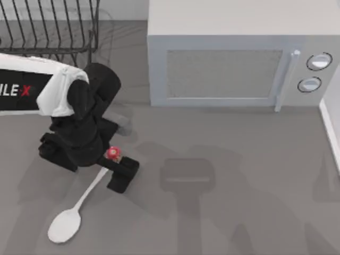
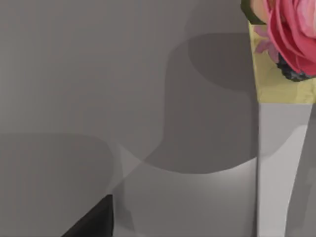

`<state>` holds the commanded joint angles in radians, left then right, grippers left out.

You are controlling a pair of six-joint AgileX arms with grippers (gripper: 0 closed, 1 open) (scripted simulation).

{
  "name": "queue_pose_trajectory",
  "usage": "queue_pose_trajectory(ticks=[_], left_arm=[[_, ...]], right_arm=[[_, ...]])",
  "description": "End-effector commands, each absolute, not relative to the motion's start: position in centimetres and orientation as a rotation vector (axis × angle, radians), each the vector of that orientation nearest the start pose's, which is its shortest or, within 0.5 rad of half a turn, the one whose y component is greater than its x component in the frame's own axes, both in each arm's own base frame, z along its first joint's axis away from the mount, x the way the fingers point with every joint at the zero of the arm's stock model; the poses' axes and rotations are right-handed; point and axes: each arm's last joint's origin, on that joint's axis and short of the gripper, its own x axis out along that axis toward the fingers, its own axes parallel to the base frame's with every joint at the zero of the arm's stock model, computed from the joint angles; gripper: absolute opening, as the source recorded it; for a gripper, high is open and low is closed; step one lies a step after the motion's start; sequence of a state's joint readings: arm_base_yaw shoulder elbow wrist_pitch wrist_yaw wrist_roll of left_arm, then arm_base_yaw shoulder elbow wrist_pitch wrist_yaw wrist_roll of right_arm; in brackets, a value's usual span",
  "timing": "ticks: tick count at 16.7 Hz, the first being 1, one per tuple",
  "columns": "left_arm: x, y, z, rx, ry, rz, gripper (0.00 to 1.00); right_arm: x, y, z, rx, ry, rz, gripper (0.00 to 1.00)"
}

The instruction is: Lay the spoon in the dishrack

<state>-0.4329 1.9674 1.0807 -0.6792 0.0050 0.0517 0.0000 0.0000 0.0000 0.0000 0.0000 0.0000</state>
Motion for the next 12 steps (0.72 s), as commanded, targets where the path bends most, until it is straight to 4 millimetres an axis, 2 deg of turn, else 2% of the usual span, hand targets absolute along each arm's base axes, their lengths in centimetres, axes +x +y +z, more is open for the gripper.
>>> queue_pose_trajectory(ticks=[8, 9, 12], left_arm=[[30.0, -13.7, 9.2, 0.371, 1.534, -0.379, 0.00], [30.0, -13.6, 11.4, 0.362, 1.499, -0.378, 0.00], [30.4, -13.8, 12.2, 0.362, 1.497, -0.378, 0.00]], right_arm=[[10.6, -0.1, 16.0, 0.000, 0.000, 0.000, 1.00], [10.6, -0.1, 16.0, 0.000, 0.000, 0.000, 1.00], [10.6, -0.1, 16.0, 0.000, 0.000, 0.000, 1.00]])
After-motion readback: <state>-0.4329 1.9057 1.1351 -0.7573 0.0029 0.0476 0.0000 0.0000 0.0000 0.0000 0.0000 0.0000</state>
